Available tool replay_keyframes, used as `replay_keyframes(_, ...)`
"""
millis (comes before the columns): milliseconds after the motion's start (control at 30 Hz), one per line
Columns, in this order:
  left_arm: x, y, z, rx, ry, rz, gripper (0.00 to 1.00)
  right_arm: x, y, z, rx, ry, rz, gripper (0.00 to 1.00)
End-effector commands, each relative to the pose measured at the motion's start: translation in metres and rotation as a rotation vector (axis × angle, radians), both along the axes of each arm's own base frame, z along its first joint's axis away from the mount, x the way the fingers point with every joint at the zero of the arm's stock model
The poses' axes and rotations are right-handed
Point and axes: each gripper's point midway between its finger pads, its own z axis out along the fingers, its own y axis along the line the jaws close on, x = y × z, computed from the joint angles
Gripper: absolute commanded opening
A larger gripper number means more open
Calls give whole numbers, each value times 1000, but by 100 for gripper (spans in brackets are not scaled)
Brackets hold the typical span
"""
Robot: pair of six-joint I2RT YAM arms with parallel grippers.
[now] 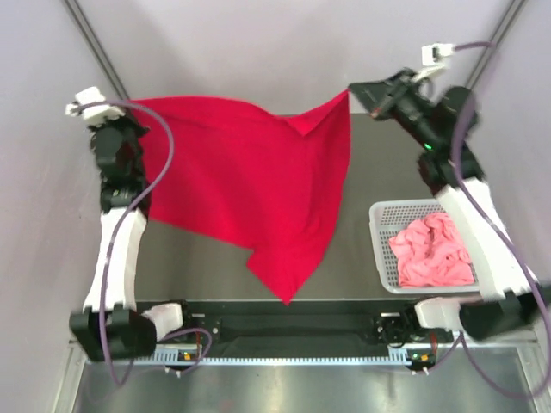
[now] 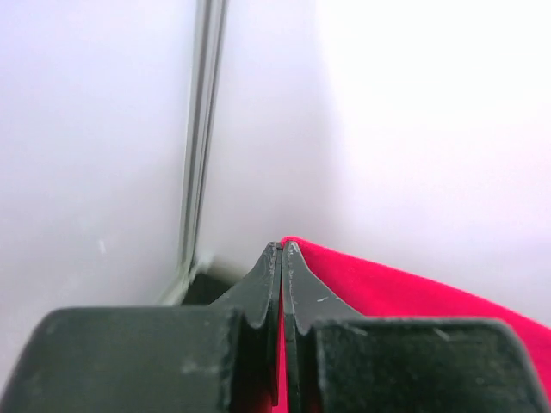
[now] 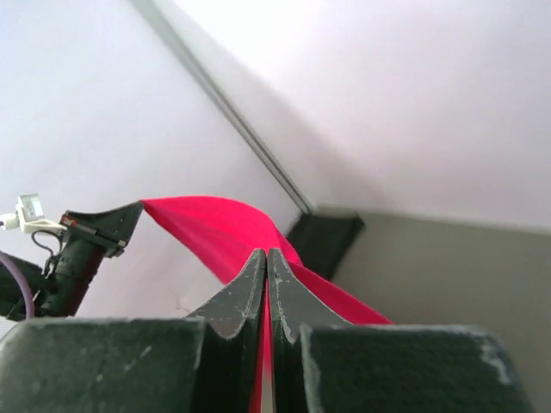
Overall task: Fold and stack the t-shirts
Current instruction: Flatten the tshirt out
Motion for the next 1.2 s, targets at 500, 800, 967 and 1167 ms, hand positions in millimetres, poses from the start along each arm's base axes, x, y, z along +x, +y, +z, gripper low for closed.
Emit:
replay_keyframes(500, -308, -18, 228, 85, -655, 93, 0, -318, -74, 207, 226, -535, 139, 0)
replay_keyframes(800, -231, -10, 206, 94, -499, 108, 0, -248, -66, 191, 271, -406, 61, 0)
replay_keyframes(967, -138, -6, 135, 117, -272, 92, 0, -151, -46, 123, 217, -216, -15, 0)
replay_keyframes(1167, -13, -3, -36, 144, 107, 36, 0, -33, -22, 14, 113, -37, -104, 0)
